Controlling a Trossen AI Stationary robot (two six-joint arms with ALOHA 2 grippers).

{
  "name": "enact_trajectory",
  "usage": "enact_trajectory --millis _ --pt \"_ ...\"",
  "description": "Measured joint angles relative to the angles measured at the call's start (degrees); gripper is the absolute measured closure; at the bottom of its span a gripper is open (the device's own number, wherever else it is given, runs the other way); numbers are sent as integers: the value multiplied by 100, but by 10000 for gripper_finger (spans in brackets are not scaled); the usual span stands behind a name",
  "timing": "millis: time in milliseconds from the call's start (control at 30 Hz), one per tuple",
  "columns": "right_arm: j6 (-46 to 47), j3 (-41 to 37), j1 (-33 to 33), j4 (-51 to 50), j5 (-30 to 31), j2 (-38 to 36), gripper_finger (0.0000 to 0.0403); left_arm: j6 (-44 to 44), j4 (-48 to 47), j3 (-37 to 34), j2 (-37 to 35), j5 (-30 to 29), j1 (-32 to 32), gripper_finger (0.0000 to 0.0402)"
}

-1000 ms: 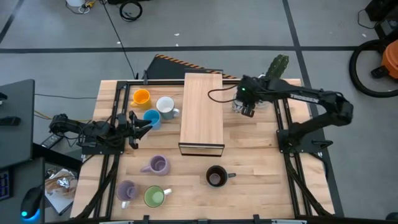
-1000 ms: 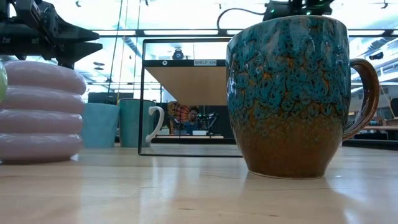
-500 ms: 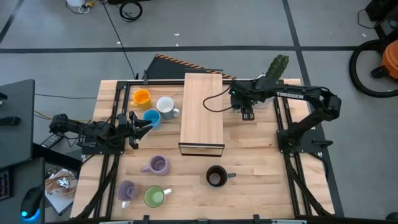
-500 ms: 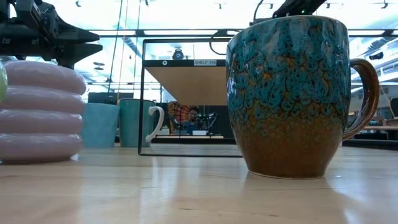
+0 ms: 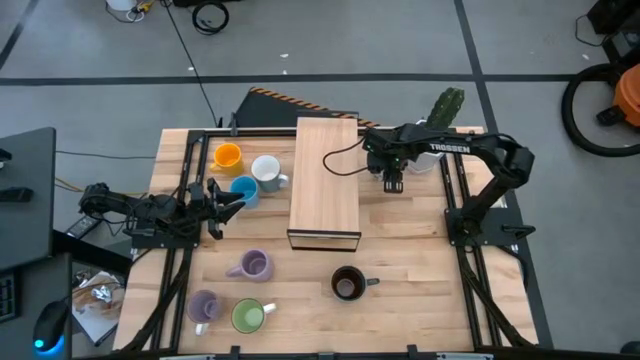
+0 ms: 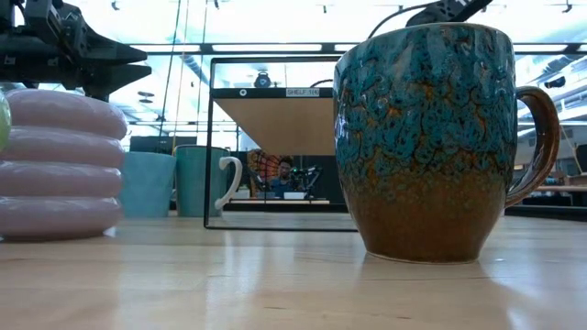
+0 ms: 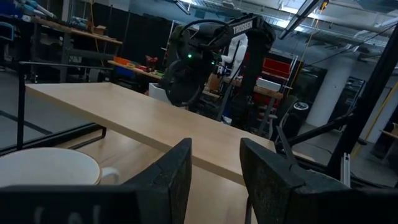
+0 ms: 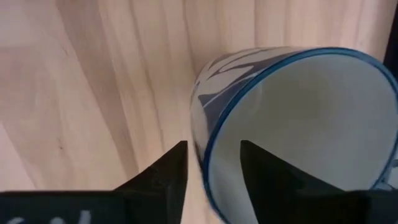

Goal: Place coffee mugs
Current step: Put the blue white mug on the shelf

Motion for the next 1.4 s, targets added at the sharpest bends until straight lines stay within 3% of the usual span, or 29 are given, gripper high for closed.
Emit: enact_trajectory --millis 367,667,1400 --pt "403 -4 -32 19 -207 19 377 -2 4 0 0 0 0 260" --pt "511 198 -19 -337 -263 -88 375 -4 12 0 0 -2 -2 260" --pt "-230 3198 -91 -1936 -219 -99 373 -4 7 1 0 -22 0 260"
